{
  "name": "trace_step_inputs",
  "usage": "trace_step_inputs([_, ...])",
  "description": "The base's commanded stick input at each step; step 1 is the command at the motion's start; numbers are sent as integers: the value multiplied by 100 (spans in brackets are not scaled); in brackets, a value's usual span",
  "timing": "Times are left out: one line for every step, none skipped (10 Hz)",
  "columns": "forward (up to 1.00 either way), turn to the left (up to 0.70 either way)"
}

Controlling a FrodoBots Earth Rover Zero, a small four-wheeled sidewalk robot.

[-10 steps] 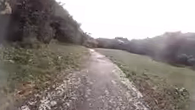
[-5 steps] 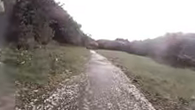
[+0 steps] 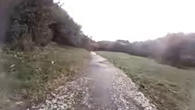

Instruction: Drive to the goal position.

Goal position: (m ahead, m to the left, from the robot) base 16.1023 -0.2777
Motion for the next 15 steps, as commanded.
trace_step_inputs([70,-26])
trace_step_inputs([70,-22])
trace_step_inputs([70,0])
trace_step_inputs([67,0])
trace_step_inputs([68,0])
trace_step_inputs([70,0])
trace_step_inputs([70,0])
trace_step_inputs([70,-4])
trace_step_inputs([70,-13])
trace_step_inputs([70,-21])
trace_step_inputs([70,-24])
trace_step_inputs([70,-4])
trace_step_inputs([70,0])
trace_step_inputs([70,0])
trace_step_inputs([70,0])
